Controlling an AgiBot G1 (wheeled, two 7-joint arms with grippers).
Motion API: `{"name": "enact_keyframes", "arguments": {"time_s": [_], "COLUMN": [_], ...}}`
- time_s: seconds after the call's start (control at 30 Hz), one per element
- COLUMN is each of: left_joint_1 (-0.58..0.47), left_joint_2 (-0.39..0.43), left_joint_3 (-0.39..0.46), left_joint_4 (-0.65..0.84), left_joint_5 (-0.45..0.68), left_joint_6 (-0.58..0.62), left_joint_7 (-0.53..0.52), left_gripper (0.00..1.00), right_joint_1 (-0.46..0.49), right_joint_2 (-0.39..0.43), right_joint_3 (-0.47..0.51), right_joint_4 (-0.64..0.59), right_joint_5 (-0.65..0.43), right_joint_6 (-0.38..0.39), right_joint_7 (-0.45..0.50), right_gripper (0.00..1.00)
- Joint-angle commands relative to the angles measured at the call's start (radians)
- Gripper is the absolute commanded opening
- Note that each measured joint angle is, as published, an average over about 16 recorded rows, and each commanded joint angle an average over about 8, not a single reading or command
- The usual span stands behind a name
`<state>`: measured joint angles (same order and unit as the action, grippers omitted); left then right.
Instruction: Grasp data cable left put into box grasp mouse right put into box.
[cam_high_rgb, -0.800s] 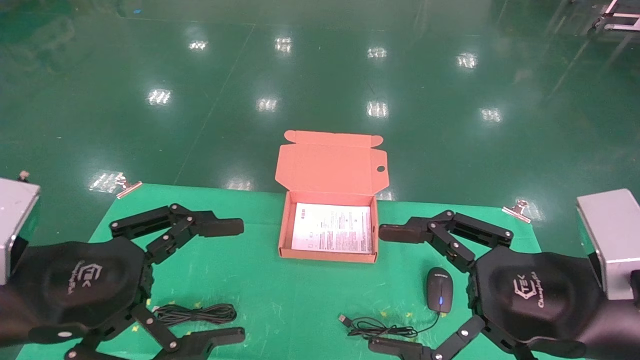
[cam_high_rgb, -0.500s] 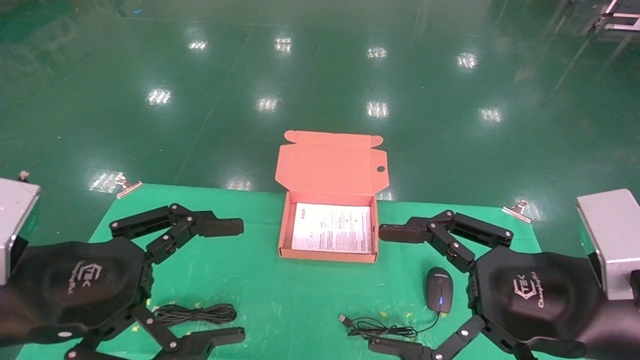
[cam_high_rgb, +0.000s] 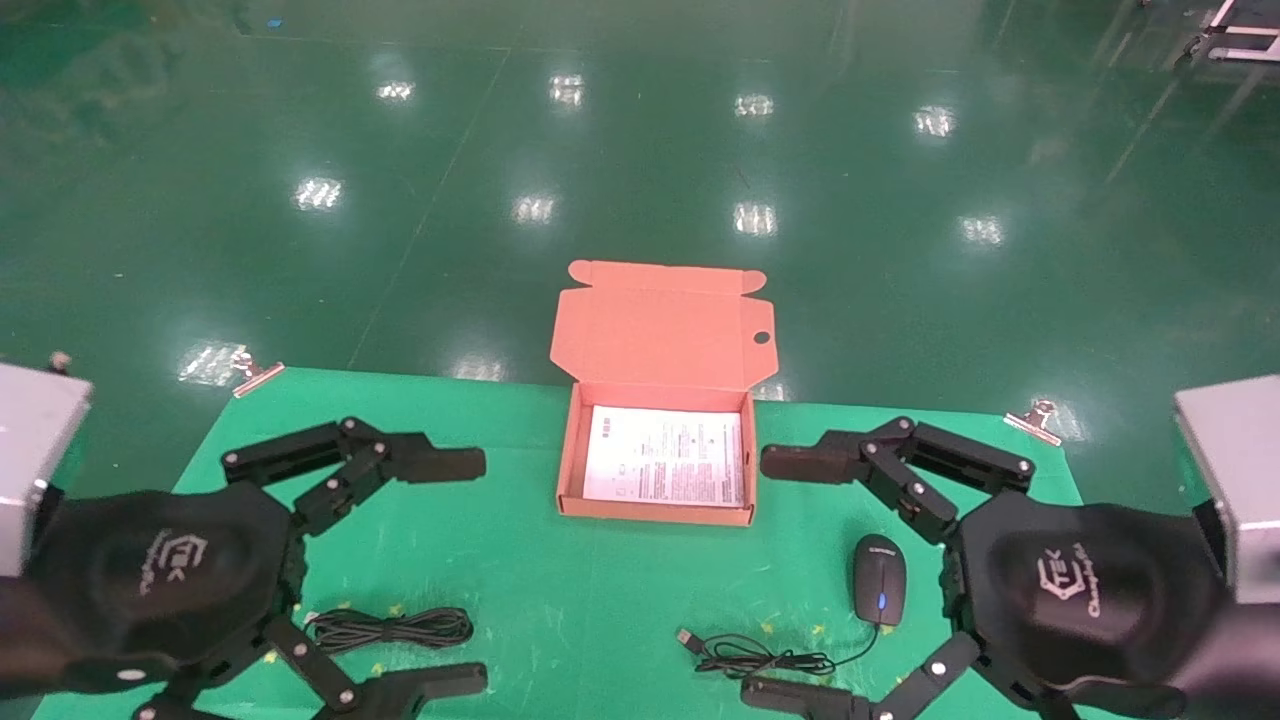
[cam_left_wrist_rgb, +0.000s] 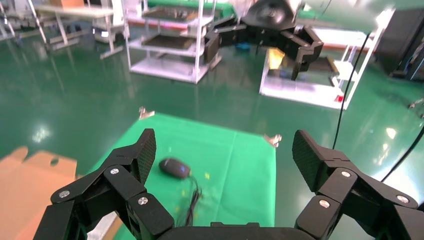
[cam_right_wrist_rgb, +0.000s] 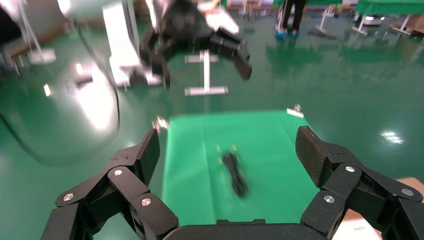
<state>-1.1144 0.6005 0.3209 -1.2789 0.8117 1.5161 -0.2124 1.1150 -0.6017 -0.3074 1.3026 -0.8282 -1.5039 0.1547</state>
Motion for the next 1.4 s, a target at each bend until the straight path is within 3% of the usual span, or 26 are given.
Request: {"name": "enact_keyframes", "arguments": {"time_s": [0.03,0.43,0.73,1.0,1.2,1.4], "left_joint_1": [-0.01,-0.201,-0.331,-0.458,-0.478,-0.45], "left_joint_2": [-0.003,0.012,0.031,0.081,0.119,0.137], "left_joint_3": [0.009,0.186,0.379,0.574,0.658,0.681], "left_joint_4": [0.004,-0.026,-0.037,-0.055,-0.058,-0.051], "left_joint_5": [0.02,0.259,0.425,0.655,0.783,0.858], "left_joint_6": [0.002,0.064,0.068,0.054,0.009,-0.06], "left_joint_7": [-0.005,-0.089,-0.082,-0.043,-0.053,-0.081], "left_gripper": [1.0,1.0,1.0,1.0,1.0,1.0], "right_joint_1": [0.009,0.171,0.3,0.338,0.351,0.348], "right_joint_2": [0.004,-0.01,-0.043,-0.092,-0.126,-0.16], "right_joint_3": [-0.006,-0.123,-0.273,-0.396,-0.465,-0.508], "right_joint_4": [0.005,0.048,0.058,0.055,0.054,0.052], "right_joint_5": [-0.026,-0.299,-0.508,-0.602,-0.692,-0.78], "right_joint_6": [-0.003,-0.053,-0.05,-0.043,-0.019,0.021], "right_joint_7": [-0.011,-0.143,-0.3,-0.419,-0.471,-0.451], "right_gripper": [1.0,1.0,1.0,1.0,1.0,1.0]}}
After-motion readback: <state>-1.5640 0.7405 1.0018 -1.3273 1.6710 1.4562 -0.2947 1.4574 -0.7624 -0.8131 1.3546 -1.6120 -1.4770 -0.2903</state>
